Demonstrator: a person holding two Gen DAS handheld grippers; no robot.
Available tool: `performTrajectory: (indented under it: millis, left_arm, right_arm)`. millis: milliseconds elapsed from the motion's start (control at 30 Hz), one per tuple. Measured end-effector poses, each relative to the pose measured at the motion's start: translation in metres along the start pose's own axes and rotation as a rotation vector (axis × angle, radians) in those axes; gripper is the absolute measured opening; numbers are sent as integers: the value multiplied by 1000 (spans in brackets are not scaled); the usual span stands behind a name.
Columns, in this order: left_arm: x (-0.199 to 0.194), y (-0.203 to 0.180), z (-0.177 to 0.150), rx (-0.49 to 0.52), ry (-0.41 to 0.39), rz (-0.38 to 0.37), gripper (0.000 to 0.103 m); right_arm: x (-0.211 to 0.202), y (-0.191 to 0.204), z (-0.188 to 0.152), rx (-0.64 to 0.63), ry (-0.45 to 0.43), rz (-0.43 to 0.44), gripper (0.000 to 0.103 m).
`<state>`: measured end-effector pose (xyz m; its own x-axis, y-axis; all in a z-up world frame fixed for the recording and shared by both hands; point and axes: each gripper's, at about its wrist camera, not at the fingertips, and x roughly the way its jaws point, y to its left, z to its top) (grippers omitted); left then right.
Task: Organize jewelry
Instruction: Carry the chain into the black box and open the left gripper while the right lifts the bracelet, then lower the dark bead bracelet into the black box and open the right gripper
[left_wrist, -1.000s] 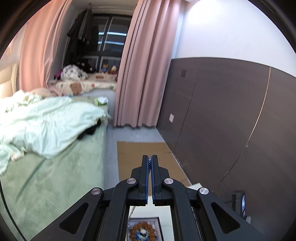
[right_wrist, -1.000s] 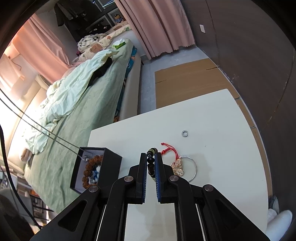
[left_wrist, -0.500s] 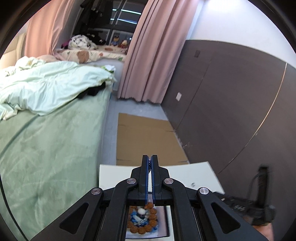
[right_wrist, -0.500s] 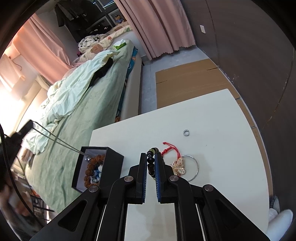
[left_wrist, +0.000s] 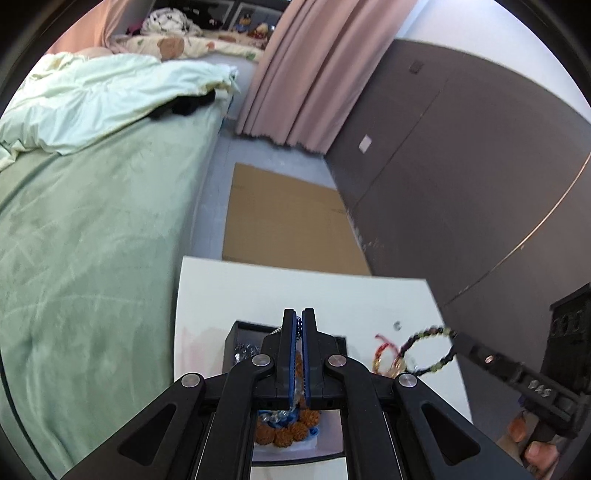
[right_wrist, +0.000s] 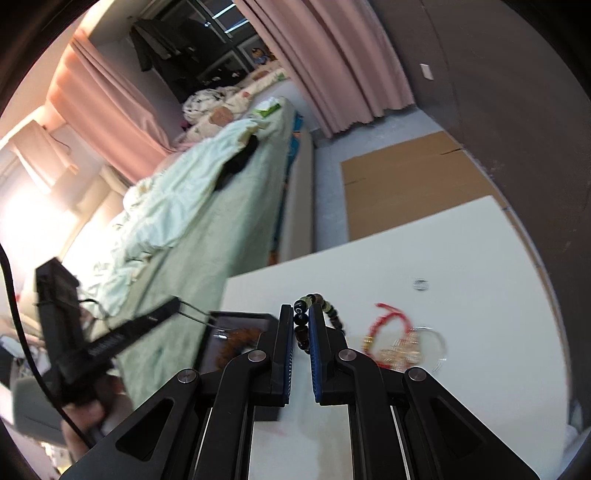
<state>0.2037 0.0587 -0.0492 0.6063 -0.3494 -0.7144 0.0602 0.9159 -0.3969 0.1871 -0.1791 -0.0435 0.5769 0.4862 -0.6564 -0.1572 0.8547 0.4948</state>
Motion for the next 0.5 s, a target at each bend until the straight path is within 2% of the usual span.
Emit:
performTrajectory:
  millis: [100, 167, 200, 233, 300, 500]
  left_arm:
    - [1, 8, 2, -27, 15, 26, 3]
    - [-3, 15, 5, -51, 11, 30, 9]
    - [-7, 18, 6, -61, 1, 31, 27]
    - [-10, 21, 8, -68, -7, 29, 59]
    - [-19, 28, 11, -98, -43, 9, 92]
    - [-43, 46, 19, -142, -117, 45, 92]
  right_arm:
    - [5, 15, 1, -12, -10, 56, 10]
    - [10, 25, 0, -17, -12, 97, 10]
    - [13, 29, -1, -18, -8, 116, 10]
    - [17, 34, -2, -19, -3, 134, 10]
    - [26, 44, -5, -25, 9, 164, 10]
    - [51, 68, -11, -39, 43, 235, 10]
